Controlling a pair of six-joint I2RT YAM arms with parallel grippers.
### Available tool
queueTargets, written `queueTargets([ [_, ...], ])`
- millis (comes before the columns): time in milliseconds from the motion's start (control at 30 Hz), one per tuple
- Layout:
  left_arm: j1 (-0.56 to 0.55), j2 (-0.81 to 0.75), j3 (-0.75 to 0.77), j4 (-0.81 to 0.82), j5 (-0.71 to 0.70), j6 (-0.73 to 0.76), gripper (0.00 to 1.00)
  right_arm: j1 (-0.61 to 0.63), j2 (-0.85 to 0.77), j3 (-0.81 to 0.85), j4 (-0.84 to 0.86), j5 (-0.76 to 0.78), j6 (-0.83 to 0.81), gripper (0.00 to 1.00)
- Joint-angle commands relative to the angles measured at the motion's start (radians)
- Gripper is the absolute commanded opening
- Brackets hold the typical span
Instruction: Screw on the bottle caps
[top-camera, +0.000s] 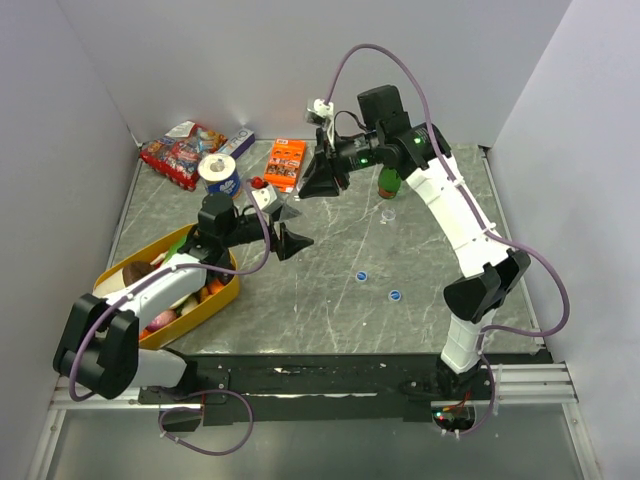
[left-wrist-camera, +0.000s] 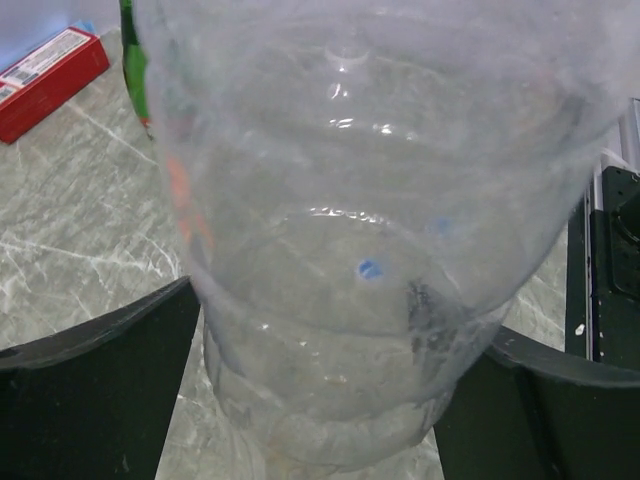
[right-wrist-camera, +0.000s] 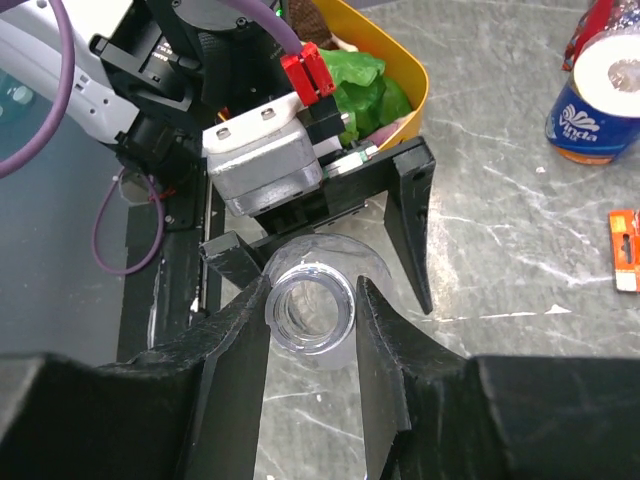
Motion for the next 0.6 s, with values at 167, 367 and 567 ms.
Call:
queueTargets([
  [167, -0.003, 0.004, 0.069, -0.034, 0.058, 0.084, 0.77, 0.016, 0.016, 0.1, -0.084, -0.019, -0.051, 0.0],
  [367, -0.005, 0.015, 0.082, -0.059, 0.075, 0.119, 0.6, 0.026, 0.04, 0.158, -0.14, 0.031, -0.108, 0.16],
  [567, -0.003, 0.009, 0.005, 0.122, 0.089, 0.043, 0.44, 0.023, -0.053, 0.149, -0.136, 0.258, -0.098, 0.66],
])
